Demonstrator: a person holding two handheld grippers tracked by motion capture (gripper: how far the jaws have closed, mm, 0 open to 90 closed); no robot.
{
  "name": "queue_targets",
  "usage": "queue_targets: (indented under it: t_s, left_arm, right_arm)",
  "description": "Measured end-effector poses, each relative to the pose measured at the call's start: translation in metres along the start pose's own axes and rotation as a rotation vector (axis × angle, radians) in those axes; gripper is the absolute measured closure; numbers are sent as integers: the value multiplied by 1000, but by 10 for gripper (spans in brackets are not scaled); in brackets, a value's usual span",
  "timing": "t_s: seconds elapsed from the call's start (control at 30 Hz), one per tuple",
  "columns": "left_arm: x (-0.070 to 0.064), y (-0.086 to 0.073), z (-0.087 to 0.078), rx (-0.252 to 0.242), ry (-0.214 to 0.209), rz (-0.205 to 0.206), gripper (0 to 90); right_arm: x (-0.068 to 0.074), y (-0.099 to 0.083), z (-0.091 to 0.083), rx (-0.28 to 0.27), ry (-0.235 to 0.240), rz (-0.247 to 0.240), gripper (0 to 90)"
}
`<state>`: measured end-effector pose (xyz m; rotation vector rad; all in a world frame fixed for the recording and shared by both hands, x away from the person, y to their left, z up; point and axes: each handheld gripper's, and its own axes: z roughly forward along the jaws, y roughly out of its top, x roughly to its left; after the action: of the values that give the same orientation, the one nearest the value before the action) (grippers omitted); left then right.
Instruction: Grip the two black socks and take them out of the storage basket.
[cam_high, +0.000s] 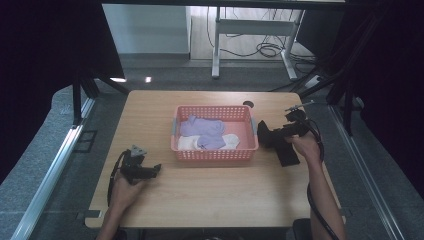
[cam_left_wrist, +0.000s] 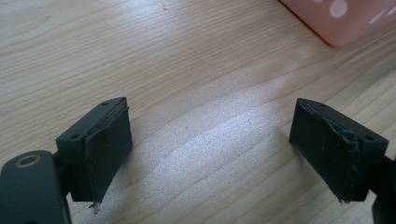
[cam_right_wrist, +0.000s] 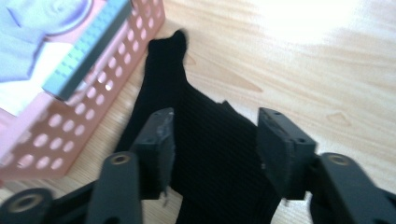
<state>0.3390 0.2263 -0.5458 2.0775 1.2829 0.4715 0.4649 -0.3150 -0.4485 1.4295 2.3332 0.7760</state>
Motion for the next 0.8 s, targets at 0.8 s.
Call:
queue_targets:
  t_s: [0.8]
  left_arm:
    - [0, 0, 0, -2, 0, -1, 128]
  right_arm:
    - [45, -13, -52, -59, 55, -113, 246]
